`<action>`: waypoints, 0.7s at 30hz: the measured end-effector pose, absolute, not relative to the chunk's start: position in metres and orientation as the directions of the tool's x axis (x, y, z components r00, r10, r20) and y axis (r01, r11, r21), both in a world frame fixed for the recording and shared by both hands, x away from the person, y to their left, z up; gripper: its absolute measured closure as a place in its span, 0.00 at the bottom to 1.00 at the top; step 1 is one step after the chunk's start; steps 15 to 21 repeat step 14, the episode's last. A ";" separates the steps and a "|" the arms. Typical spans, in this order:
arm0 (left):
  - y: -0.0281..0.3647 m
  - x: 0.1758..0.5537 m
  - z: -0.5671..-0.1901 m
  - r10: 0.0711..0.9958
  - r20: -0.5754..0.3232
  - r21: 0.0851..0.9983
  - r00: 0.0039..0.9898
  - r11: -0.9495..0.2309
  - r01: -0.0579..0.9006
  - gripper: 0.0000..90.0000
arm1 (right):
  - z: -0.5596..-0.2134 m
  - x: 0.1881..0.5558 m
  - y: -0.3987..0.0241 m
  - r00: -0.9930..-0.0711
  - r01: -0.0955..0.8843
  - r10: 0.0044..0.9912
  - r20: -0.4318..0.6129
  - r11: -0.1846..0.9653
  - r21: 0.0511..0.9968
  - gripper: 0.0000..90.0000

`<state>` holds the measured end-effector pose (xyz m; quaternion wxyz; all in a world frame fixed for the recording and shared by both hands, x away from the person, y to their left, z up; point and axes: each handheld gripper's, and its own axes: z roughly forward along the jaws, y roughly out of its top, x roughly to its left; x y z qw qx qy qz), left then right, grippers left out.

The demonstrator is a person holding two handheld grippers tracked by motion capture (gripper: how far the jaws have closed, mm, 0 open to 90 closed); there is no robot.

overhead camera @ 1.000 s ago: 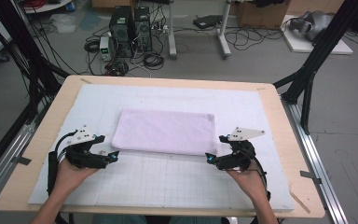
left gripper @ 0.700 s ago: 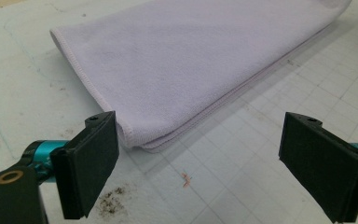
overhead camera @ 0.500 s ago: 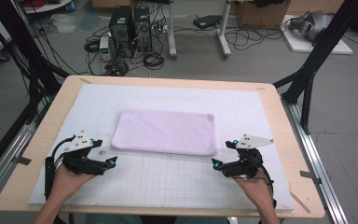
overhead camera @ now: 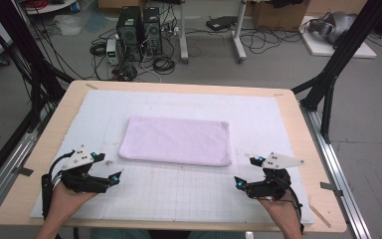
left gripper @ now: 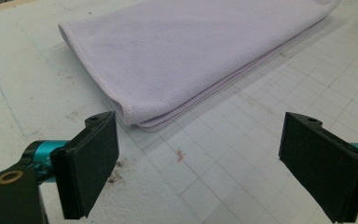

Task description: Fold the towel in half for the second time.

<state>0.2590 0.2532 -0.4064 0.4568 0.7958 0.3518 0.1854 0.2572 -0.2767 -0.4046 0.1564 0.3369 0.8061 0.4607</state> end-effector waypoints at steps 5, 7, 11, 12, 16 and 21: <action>0.255 0.255 -0.409 0.732 -0.038 0.858 0.680 -0.324 0.397 0.14 | -0.408 0.252 -0.282 -0.718 0.402 0.693 0.069 0.332 0.853 0.13; 0.256 0.253 -0.410 0.735 -0.036 0.861 0.677 -0.321 0.395 0.14 | -0.409 0.251 -0.281 -0.719 0.398 0.693 0.064 0.334 0.855 0.13; 0.259 0.255 -0.412 0.737 -0.036 0.856 0.674 -0.326 0.402 0.14 | -0.411 0.250 -0.278 -0.721 0.399 0.690 0.065 0.337 0.853 0.13; 0.260 0.256 -0.411 0.738 -0.039 0.856 0.673 -0.324 0.404 0.14 | -0.412 0.250 -0.277 -0.721 0.397 0.690 0.064 0.336 0.854 0.13; 0.260 0.256 -0.411 0.740 -0.039 0.858 0.672 -0.319 0.402 0.14 | -0.412 0.250 -0.276 -0.723 0.394 0.688 0.059 0.341 0.853 0.13; 0.260 0.256 -0.411 0.740 -0.039 0.858 0.672 -0.319 0.402 0.14 | -0.412 0.250 -0.276 -0.723 0.394 0.688 0.059 0.341 0.853 0.13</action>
